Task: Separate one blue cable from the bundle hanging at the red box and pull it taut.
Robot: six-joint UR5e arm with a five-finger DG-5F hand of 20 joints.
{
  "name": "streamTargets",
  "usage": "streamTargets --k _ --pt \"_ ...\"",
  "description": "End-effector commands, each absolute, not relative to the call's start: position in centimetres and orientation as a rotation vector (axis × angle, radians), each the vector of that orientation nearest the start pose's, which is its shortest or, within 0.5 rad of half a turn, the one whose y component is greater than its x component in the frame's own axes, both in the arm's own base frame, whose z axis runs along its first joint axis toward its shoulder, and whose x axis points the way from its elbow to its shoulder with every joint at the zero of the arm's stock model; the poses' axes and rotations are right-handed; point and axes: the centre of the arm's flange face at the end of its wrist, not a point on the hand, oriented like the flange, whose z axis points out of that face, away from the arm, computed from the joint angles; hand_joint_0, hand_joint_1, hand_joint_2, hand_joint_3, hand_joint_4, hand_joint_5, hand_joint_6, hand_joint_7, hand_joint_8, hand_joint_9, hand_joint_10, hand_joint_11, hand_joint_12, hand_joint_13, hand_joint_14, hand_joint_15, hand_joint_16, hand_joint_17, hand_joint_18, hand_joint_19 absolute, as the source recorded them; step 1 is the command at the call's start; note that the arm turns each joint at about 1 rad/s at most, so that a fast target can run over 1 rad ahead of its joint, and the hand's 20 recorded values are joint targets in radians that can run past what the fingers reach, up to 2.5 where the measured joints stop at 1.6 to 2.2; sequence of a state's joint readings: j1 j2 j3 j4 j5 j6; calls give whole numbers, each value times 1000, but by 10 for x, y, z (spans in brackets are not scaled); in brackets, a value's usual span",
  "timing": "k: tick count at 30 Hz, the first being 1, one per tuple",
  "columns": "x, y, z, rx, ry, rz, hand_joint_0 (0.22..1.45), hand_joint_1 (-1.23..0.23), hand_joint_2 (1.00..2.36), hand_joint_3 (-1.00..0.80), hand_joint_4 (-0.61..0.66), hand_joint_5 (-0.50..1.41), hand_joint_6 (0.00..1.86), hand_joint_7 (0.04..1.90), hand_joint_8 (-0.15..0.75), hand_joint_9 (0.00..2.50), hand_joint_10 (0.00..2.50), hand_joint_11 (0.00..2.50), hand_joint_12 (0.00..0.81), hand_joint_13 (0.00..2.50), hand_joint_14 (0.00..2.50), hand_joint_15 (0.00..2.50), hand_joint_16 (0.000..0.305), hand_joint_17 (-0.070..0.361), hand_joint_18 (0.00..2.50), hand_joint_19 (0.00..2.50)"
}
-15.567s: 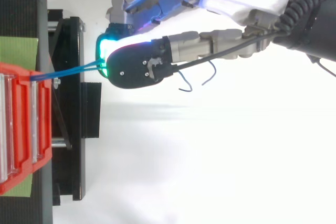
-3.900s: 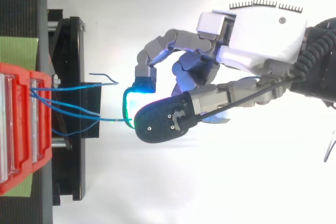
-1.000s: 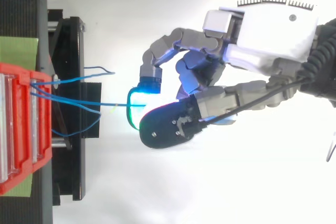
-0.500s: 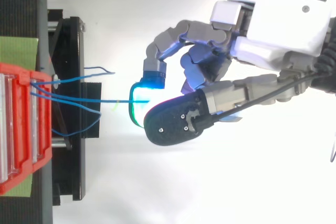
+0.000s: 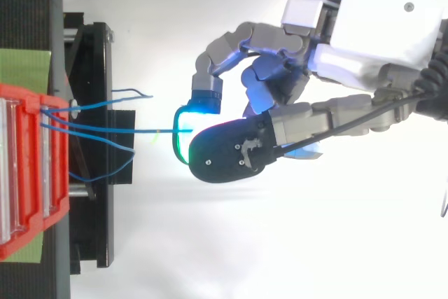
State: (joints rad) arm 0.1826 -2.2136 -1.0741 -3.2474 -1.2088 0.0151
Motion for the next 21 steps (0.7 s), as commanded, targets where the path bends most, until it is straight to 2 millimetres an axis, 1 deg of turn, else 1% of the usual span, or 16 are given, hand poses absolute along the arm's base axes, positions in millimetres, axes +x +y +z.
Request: streamTargets --k 1,7,8,10,11,12,14,15,17,21 --pt "727 -37 325 1422 1270 911 676 -690 1024 -205 -3 -242 923 996 250 699 2141 1174 302 1180 511 1545 44 99 737 695" --pt "727 -38 325 1422 1265 906 670 -708 1026 -163 -65 -228 916 1021 253 696 2125 1176 307 1150 553 1550 43 97 727 695" --pt "726 -38 323 1423 1272 901 670 -714 1026 -162 -77 -226 914 1024 256 698 2115 1178 312 1148 542 1549 43 97 726 694" --pt "722 -36 311 1430 1291 890 670 -719 1026 -162 -83 -224 911 1035 251 697 2100 1183 312 1135 523 1539 43 96 722 695" --pt "721 -36 307 1435 1293 891 670 -723 1025 -163 -90 -222 910 1040 252 697 2088 1191 311 1123 462 1560 42 95 716 696" --pt "718 -36 297 1436 1297 890 670 -724 1025 -161 -89 -221 909 1042 251 697 2089 1185 310 1123 451 1567 42 96 716 696" --pt "720 -36 290 1423 1273 910 670 -729 1025 -160 -89 -220 908 1049 251 699 2050 1218 321 1124 391 1563 42 95 713 697" --pt "721 -34 290 1416 1263 921 670 -730 1026 -161 -88 -220 908 1048 256 700 2050 1214 319 1123 384 1570 42 95 710 697" --pt "727 -33 290 1389 1224 957 669 -734 1025 -157 -88 -219 906 1060 251 700 2041 1212 322 1129 260 1594 42 95 701 689" --pt "730 -32 292 1371 1202 981 670 -736 1025 -156 -84 -219 905 1062 249 704 2007 1223 324 1134 177 1601 42 96 695 688"
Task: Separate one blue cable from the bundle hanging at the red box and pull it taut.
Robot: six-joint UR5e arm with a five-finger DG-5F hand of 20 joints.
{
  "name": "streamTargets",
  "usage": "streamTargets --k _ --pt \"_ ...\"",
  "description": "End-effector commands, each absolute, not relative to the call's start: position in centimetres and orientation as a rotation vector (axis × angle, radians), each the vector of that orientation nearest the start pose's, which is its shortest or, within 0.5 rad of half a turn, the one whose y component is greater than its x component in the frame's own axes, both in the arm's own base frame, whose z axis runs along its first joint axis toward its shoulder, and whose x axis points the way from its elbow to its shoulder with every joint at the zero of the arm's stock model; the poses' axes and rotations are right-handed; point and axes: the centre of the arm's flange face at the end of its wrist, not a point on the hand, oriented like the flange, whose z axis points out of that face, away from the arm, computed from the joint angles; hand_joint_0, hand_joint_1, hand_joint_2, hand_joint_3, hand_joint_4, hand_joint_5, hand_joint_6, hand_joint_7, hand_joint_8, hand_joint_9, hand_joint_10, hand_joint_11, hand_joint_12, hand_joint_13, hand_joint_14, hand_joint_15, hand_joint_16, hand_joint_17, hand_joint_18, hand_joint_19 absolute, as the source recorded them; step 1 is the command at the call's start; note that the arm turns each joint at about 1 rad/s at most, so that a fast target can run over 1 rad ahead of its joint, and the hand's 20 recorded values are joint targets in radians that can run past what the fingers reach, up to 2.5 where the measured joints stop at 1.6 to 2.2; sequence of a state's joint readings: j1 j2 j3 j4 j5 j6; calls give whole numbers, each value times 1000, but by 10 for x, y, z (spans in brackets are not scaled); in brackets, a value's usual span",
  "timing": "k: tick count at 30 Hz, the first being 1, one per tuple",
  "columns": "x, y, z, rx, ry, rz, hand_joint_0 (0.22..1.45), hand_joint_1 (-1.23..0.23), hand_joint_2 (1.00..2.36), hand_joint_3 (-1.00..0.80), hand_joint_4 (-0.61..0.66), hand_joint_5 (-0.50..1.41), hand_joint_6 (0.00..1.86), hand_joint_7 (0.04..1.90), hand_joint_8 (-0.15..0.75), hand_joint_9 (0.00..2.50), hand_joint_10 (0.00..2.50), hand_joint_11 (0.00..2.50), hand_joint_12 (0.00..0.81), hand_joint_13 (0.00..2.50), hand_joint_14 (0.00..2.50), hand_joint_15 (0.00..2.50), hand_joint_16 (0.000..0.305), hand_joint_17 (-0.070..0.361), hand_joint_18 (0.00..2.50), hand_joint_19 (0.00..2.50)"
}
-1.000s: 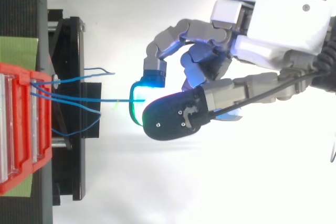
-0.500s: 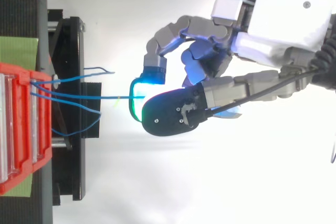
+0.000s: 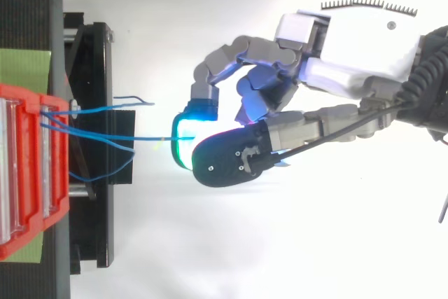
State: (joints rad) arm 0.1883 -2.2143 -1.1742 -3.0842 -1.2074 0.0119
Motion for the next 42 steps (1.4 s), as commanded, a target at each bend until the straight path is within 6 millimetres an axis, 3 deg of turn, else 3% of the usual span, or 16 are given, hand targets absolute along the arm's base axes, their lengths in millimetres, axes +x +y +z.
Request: streamTargets --k 1,11,21,23,29,38,42 --pt "731 -32 292 1366 1195 986 670 -736 1024 -157 -79 -218 905 1061 254 706 2005 1205 323 1135 172 1606 43 96 695 689" --pt "737 -31 296 1336 1160 1013 690 -717 1021 -208 -27 -225 907 1061 264 654 1902 1241 336 1100 6 1622 44 100 655 664" --pt "736 -31 296 1338 1162 1011 705 -664 1019 -249 18 -245 927 1009 266 575 1891 1207 348 1020 4 1542 46 103 617 641" --pt "736 -31 297 1337 1161 1012 687 -650 1017 -303 87 -250 923 987 265 550 1879 1204 345 1002 6 1525 47 105 605 637" --pt "736 -31 296 1338 1161 1009 646 -558 1000 -500 121 -250 919 971 270 548 1829 1213 345 989 6 1501 47 105 596 640" --pt "736 -31 296 1338 1162 1011 650 -507 1000 -497 107 -248 923 981 275 550 1779 1207 347 983 8 1464 47 105 595 637" --pt "736 -31 296 1338 1161 1009 661 -544 1008 -413 94 -247 930 989 273 545 1755 1227 351 970 9 1456 47 105 593 638"
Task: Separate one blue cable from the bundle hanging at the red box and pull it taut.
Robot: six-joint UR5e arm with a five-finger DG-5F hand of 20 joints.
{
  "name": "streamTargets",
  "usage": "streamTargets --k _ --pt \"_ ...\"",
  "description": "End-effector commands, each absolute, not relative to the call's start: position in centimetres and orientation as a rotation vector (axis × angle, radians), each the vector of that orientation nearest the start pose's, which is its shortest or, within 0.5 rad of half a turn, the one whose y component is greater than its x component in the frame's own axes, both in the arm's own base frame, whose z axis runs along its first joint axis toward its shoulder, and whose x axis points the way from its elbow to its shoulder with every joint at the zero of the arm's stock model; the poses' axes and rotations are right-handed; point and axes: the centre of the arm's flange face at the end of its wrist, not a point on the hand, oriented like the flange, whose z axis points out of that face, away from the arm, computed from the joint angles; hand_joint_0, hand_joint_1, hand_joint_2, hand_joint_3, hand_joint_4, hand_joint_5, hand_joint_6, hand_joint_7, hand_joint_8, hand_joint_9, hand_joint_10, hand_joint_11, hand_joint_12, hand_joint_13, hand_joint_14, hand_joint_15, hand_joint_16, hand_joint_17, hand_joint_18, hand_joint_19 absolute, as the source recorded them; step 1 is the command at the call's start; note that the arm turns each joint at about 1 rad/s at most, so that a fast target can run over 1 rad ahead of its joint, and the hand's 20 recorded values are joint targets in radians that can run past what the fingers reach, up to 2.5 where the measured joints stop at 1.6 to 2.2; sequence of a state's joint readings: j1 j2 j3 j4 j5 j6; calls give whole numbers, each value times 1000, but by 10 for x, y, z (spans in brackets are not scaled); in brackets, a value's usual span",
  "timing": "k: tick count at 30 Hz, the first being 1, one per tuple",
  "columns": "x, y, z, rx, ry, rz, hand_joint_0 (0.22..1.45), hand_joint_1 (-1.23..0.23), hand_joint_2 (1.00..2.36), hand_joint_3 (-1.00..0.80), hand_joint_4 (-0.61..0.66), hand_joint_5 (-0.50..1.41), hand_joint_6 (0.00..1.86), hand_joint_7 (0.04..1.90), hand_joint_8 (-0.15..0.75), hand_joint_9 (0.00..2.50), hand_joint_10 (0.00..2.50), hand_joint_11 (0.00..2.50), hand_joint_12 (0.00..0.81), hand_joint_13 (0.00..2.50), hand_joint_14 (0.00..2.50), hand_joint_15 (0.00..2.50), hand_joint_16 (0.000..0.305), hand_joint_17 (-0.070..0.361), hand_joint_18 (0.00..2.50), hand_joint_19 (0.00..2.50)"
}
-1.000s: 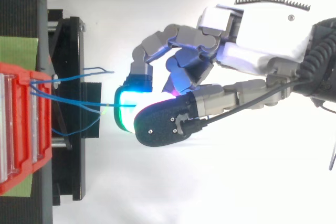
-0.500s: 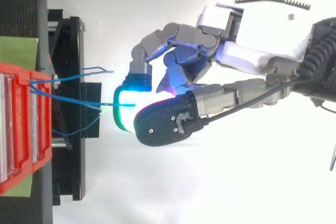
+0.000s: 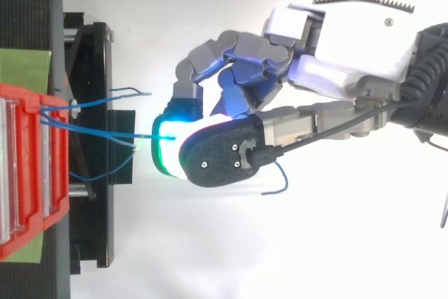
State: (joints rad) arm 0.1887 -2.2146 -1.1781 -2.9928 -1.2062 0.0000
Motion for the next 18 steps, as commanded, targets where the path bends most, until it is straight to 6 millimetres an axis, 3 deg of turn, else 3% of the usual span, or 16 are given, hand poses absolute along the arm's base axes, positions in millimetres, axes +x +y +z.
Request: streamTargets --k 1,7,18 --pt "736 -30 297 1336 1162 1013 662 -568 1012 -370 91 -246 936 989 277 544 1745 1224 352 963 10 1450 47 105 590 636" --pt "736 -31 297 1338 1161 1009 666 -607 1018 -283 52 -239 942 1029 279 542 1725 1239 350 946 10 1445 46 104 575 639" --pt "736 -31 296 1339 1163 1008 675 -619 1017 -288 31 -238 943 1030 275 544 1704 1238 356 941 10 1425 46 104 573 630"
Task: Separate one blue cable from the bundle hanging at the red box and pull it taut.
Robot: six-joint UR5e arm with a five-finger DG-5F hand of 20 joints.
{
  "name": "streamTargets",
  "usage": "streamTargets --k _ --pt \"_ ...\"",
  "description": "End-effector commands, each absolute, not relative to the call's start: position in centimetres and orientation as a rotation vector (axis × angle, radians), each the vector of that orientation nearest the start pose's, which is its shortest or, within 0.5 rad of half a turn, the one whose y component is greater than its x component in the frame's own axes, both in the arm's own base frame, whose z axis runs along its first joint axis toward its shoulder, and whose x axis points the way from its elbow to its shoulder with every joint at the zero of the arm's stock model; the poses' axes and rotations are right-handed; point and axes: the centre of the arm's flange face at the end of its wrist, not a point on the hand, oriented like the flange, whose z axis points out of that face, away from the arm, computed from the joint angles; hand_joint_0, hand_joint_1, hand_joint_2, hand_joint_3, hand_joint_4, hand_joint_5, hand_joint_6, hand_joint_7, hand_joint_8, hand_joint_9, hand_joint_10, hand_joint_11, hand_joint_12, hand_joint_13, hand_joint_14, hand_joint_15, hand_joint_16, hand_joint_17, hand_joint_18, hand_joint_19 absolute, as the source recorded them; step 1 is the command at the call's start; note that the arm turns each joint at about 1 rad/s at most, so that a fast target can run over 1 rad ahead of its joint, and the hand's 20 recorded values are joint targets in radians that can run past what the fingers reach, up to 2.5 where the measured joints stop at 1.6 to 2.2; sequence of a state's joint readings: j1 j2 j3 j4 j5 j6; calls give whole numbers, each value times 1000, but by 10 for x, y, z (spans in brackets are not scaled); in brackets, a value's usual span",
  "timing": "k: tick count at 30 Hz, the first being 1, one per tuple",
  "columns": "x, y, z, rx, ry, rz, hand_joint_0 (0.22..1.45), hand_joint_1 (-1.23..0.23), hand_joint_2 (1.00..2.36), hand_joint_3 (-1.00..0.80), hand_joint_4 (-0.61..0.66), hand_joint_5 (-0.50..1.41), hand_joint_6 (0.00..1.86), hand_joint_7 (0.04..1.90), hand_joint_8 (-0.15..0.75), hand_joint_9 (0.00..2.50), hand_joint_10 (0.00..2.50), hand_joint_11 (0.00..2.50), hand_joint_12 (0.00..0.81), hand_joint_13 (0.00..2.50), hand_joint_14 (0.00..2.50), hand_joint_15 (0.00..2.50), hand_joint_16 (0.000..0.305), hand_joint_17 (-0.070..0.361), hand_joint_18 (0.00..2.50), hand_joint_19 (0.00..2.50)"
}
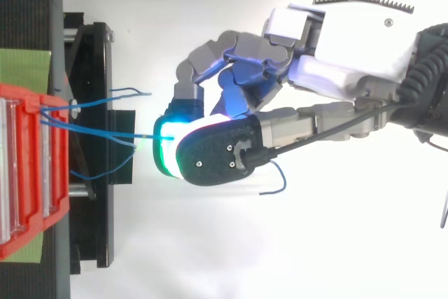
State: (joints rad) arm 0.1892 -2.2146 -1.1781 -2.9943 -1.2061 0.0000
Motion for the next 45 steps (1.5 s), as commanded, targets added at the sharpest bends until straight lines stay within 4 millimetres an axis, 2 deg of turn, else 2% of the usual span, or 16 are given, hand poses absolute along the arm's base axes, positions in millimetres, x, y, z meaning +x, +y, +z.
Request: streamTargets --k 1,45 --pt "736 -31 297 1338 1161 1009 677 -620 1017 -289 30 -238 943 1030 273 544 1702 1239 354 937 10 1424 46 104 573 632" --pt "736 -31 296 1339 1163 1008 683 -618 1017 -291 44 -240 945 1028 271 547 1607 1270 357 909 13 1361 47 105 567 632"
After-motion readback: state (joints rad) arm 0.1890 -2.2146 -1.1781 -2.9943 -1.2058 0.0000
